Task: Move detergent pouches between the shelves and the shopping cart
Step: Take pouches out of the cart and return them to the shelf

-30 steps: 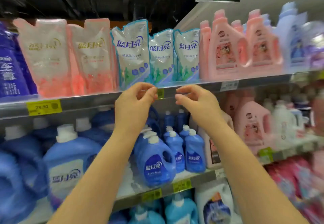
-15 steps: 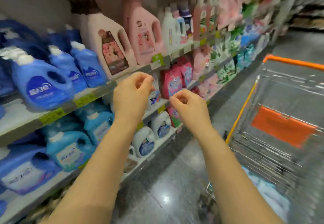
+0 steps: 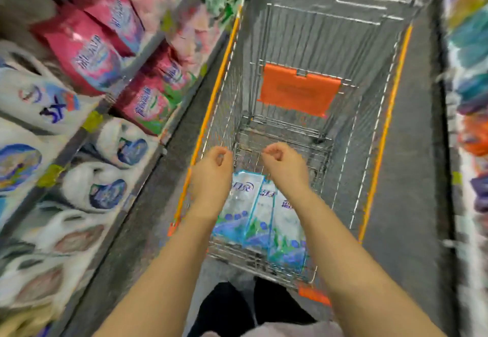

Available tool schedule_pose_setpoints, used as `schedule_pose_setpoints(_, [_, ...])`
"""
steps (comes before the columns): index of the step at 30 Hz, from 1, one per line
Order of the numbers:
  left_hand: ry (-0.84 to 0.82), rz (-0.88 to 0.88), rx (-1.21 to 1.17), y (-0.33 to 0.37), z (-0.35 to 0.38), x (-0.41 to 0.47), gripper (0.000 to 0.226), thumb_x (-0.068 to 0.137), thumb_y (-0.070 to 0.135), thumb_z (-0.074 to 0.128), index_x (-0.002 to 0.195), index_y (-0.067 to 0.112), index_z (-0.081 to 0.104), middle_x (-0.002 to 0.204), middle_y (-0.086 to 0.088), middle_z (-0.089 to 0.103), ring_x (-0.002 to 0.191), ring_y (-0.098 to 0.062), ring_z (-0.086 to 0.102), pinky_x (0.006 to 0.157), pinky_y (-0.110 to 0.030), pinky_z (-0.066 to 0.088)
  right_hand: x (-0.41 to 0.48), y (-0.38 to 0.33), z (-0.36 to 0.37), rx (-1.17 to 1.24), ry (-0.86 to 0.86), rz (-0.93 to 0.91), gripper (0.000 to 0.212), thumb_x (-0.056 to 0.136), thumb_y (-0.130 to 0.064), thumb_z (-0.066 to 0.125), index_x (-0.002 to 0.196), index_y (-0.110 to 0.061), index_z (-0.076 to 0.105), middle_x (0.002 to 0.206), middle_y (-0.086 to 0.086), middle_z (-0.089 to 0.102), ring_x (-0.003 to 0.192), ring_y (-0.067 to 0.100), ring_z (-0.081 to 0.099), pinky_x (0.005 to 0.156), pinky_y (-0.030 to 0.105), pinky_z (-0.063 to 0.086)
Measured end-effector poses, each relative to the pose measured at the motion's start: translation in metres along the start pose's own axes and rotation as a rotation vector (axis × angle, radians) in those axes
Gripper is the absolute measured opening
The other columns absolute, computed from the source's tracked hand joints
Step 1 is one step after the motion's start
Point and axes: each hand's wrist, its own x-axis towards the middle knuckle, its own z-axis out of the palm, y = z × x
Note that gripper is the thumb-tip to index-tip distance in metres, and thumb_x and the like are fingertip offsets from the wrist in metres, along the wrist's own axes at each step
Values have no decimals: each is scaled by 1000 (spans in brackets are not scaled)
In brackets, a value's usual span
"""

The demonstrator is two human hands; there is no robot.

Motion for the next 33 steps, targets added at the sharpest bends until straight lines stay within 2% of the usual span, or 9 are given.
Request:
schedule_pose_setpoints(3, [-131, -101, 84, -20, 47, 13, 28, 94, 25, 48, 116, 12, 59, 106, -18, 66, 102, -33, 59, 79, -33, 40, 24, 55, 5, 15, -3, 192, 31, 91, -21, 54, 120, -13, 56, 98, 3, 61, 88, 19, 56, 73, 26, 38])
schedule_pose_setpoints(6, [-305, -193, 96, -47, 94, 30, 38, 95, 24, 49, 129, 10, 47, 115, -17, 63, 110, -32, 56, 84, -30, 38, 42, 107, 20, 55, 13, 373, 46, 92, -19, 52, 135, -10, 41, 130, 11, 54, 115, 28, 53, 92, 32, 41])
schedule_pose_setpoints(10, [-579, -292, 218, -88, 171, 45, 48, 94, 32, 47, 137, 14, 36, 127, -13, 58, 114, -33, 54, 92, -32, 38, 55, 181, 43, 80, 78, 636, 48, 93, -20, 51, 136, -4, 40, 130, 18, 54, 116, 31, 53, 88, 31, 40])
schedule_pose_setpoints(15, [-748, -299, 406, -122, 247, 43, 44, 98, 31, 40, 127, 0, 47, 130, -22, 53, 121, -34, 48, 94, -32, 35, 55, 237, 72, 139, 130, 859, 42, 96, -16, 46, 136, -3, 39, 130, 18, 54, 116, 32, 53, 83, 29, 37])
schedule_pose_setpoints(20, [-712, -397, 418, -145, 281, 34, 43, 97, 30, 43, 112, -7, 58, 119, -27, 59, 113, -37, 53, 90, -34, 38, 51, 259, 98, 149, 137, 919, 54, 92, -20, 49, 143, -13, 33, 135, 15, 50, 121, 31, 51, 95, 30, 39])
schedule_pose_setpoints(23, [-730, -458, 316, -151, 286, 37, 43, 95, 28, 49, 103, -13, 60, 108, -31, 61, 104, -39, 57, 85, -37, 43, 52, 266, 97, 170, 156, 947, 42, 91, -15, 49, 131, -7, 43, 127, 17, 55, 114, 31, 54, 91, 27, 40])
schedule_pose_setpoints(27, [-656, -478, 108, -132, 278, 27, 32, 93, 12, 51, 63, 13, 44, 61, -3, 44, 68, -19, 42, 59, -28, 32, 52, 259, 91, 208, 159, 977, 34, 94, -23, 45, 125, -7, 47, 128, 17, 53, 115, 32, 52, 93, 30, 38])
schedule_pose_setpoints(30, [-659, -401, -33, -108, 269, 11, 16, 93, 7, 48, 78, 1, 54, 71, -12, 53, 65, -21, 47, 68, -32, 36, 51, 245, 83, 284, 240, 957, 41, 100, -34, 37, 129, -6, 45, 128, 18, 55, 116, 33, 52, 91, 32, 39])
schedule_pose_setpoints(33, [-617, -350, -116, -95, 257, 6, 15, 90, 19, 49, 75, 20, 54, 83, -11, 60, 77, -22, 55, 74, -32, 45, 49, 226, 74, 337, 287, 888, 59, 94, -51, 31, 129, -6, 47, 127, 19, 56, 115, 34, 53, 96, 37, 42])
